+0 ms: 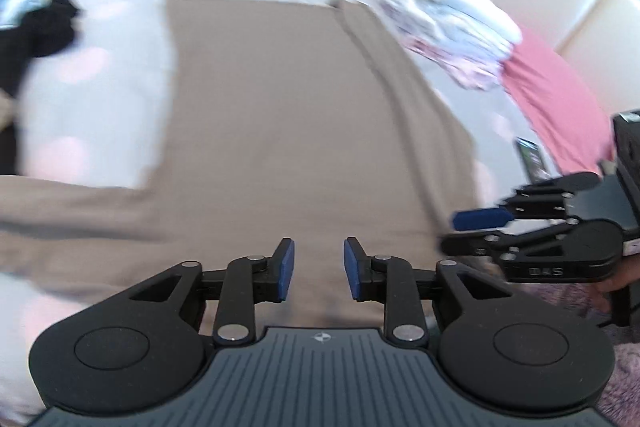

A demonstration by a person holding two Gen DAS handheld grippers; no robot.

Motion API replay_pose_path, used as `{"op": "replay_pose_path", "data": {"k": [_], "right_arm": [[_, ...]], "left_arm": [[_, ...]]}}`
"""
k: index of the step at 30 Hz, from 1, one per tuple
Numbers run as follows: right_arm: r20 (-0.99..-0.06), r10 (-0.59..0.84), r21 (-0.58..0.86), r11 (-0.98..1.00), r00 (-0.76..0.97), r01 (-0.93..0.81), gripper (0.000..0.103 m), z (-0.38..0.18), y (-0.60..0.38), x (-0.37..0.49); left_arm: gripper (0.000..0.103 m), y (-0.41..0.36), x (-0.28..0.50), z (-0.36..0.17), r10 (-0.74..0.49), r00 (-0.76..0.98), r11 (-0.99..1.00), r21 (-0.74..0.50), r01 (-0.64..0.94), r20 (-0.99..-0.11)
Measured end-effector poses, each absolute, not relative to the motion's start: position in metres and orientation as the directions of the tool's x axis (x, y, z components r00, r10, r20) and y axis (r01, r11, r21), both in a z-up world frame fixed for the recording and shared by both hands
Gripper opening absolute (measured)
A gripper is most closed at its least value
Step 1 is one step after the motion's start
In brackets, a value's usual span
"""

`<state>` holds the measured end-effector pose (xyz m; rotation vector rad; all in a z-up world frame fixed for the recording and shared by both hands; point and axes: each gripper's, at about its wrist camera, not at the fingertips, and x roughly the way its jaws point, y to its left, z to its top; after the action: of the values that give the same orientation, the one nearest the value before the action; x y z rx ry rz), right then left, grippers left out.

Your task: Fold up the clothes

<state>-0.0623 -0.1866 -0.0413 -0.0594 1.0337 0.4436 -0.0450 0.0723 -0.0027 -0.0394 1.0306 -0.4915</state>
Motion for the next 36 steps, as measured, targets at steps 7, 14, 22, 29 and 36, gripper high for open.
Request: {"op": "replay_pose_path", "data": {"k": [7, 14, 22, 29, 36], "right_arm": [[-0.832, 0.354, 0.16, 0.891, 0.427, -0.426, 0.036, -0.032, -0.154, -0.033], [-0.848, 0.372, 0.177, 0.871, 0.378, -0.459, 0.036, -0.045, -0.125, -0.003], [-0.87, 0.361, 0.19, 0.874, 0.336, -0.448, 0.037, -0.062, -0.119, 0.016], [-0.875, 0.356, 0.194, 0.879, 0.328, -0.435, 0.037, -0.067, -0.12, 0.024], [-0.888, 0.33, 0.163, 0.878, 0.321, -0.45, 0.046, -0.066, -0.117, 0.019]], "left_arm": [[0.029, 0.154, -0.018, 0.024, -0.234, 0.526, 0.966, -0.136, 0.218, -0.818], [0.04, 0.245, 0.034, 0.035, -0.032, 0.641, 0.999, -0.017, 0.03, -0.767], [0.042, 0.297, 0.084, 0.008, 0.04, 0.611, 0.999, 0.009, -0.054, -0.791], [0.01, 0.301, 0.085, -0.003, 0.056, 0.577, 0.998, 0.025, -0.063, -0.815], [0.002, 0.277, 0.057, 0.035, 0.01, 0.673, 1.0, 0.014, 0.001, -0.739]]}}
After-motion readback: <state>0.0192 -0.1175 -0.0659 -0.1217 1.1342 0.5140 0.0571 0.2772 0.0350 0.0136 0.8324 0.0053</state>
